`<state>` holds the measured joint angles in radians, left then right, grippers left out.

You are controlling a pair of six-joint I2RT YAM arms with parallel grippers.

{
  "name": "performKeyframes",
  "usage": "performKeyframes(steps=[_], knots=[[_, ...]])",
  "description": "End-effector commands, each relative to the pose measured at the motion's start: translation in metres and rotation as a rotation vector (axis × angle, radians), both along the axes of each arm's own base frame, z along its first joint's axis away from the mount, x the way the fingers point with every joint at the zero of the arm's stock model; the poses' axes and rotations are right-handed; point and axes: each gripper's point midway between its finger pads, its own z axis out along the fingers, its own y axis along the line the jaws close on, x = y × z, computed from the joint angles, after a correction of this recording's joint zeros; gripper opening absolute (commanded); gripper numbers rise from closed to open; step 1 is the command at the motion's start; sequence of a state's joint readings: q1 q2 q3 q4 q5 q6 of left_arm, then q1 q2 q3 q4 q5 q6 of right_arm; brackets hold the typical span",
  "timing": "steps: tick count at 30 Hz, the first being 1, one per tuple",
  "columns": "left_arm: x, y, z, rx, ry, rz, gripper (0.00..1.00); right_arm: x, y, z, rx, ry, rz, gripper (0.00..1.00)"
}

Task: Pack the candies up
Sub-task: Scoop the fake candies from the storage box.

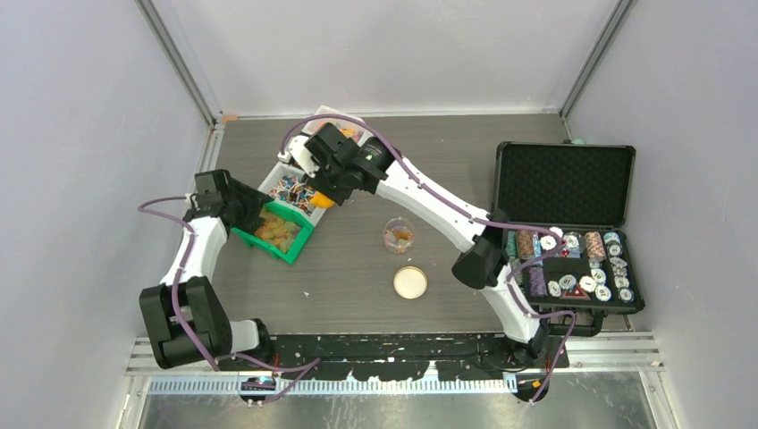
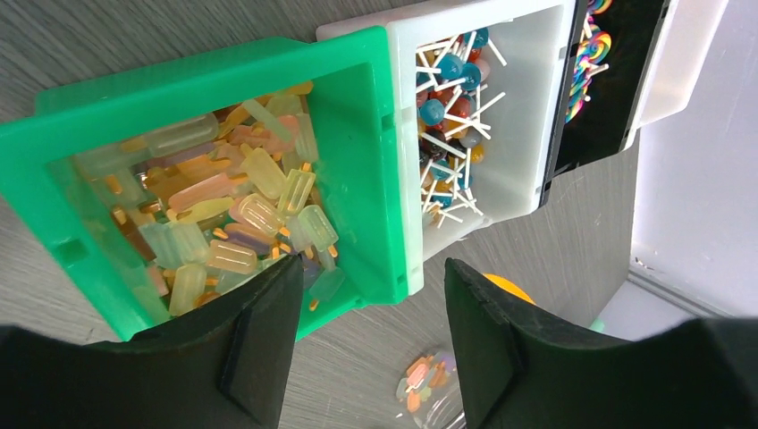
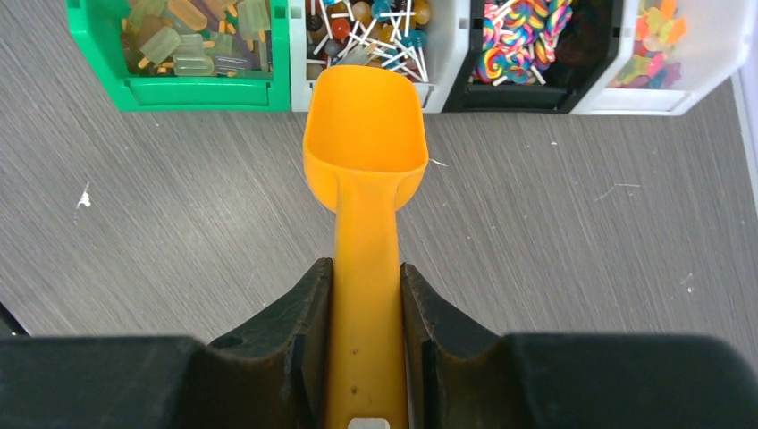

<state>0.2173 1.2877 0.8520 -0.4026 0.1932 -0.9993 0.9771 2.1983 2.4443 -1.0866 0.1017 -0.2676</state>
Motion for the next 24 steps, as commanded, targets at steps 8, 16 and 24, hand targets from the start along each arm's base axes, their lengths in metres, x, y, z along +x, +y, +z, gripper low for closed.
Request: performKeyframes(steps=[8,16,24], knots=[[0.029,-0.005,0.011,-0.057,-0.068,-0.016,0.56,0.008,0.013,-0.017,-0.019,0.017,0.072,0.00],[0.030,-0.012,-0.005,-0.107,-0.037,-0.031,0.53,0.014,0.015,-0.039,-0.069,0.027,0.074,0.00],[0.031,-0.016,-0.021,-0.138,-0.008,-0.041,0.47,0.023,0.030,-0.062,-0.060,0.034,0.063,0.00]])
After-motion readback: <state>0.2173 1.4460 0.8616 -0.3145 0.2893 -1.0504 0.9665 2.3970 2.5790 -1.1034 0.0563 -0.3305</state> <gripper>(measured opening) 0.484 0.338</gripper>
